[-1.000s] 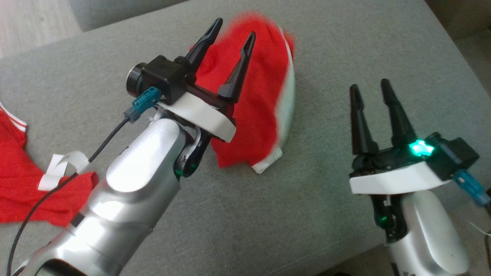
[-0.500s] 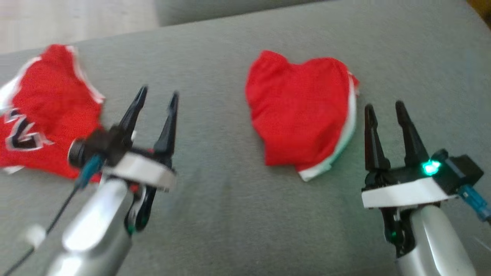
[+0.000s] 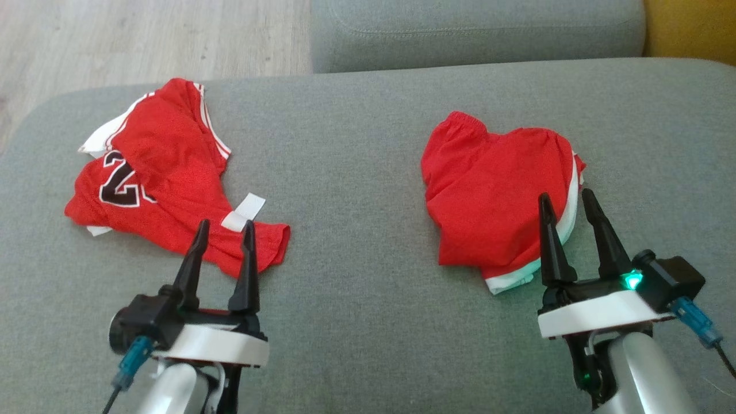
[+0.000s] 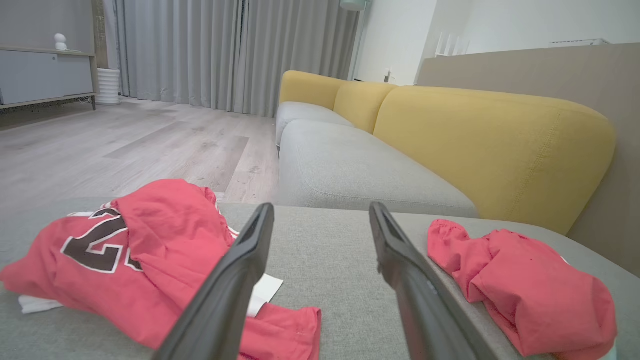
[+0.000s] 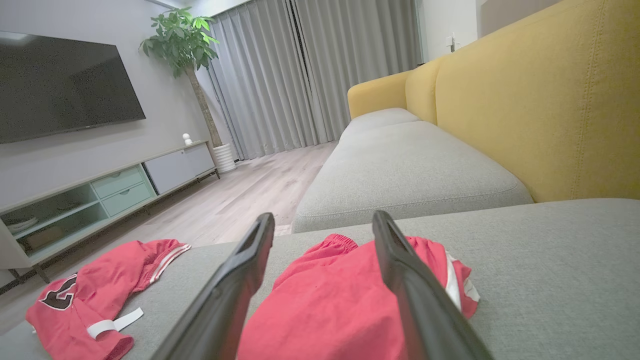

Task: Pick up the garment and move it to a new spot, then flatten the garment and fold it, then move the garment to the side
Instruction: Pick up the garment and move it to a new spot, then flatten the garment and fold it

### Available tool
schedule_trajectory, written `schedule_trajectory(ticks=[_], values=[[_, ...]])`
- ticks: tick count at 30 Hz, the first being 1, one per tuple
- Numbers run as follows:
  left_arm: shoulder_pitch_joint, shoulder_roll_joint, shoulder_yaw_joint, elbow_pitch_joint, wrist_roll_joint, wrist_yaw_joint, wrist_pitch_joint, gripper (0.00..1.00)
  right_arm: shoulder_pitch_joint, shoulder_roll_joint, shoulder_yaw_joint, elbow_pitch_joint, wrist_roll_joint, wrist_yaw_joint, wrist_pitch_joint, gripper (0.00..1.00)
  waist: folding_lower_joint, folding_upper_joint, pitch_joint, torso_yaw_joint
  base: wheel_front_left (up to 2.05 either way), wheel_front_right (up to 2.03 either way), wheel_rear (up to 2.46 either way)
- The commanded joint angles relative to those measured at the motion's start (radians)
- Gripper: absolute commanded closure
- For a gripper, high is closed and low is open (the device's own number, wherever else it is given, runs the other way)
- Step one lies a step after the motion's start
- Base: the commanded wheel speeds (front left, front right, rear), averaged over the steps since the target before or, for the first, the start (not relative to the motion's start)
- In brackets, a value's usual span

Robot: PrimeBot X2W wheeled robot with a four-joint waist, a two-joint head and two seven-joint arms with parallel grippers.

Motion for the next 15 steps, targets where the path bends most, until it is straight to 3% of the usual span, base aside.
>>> schedule_trajectory(ticks=[1,9,15], values=[[-0.043,0.008,0.042,-0.032,0.008,-0.002,-0.009,0.00,-0.026,-0.002,0.021,-0.026,-0.010,-0.001,-0.011,0.00,0.0003,-0.0001,0.005,0.001,0.00,0.00,0.00],[-0.078,-0.041,0.068,-0.011,0.060,-0.059,-0.009,0.00,-0.138,-0.002,-0.051,0.003,-0.006,-0.001,-0.011,0.00,0.0003,-0.0001,0.073,0.020,0.00,0.00,0.00],[-0.110,-0.075,0.076,0.021,0.086,-0.097,-0.009,0.00,-0.288,-0.002,-0.222,0.256,-0.001,-0.001,0.046,0.00,0.0003,-0.0001,0.113,0.053,0.00,0.00,0.00]])
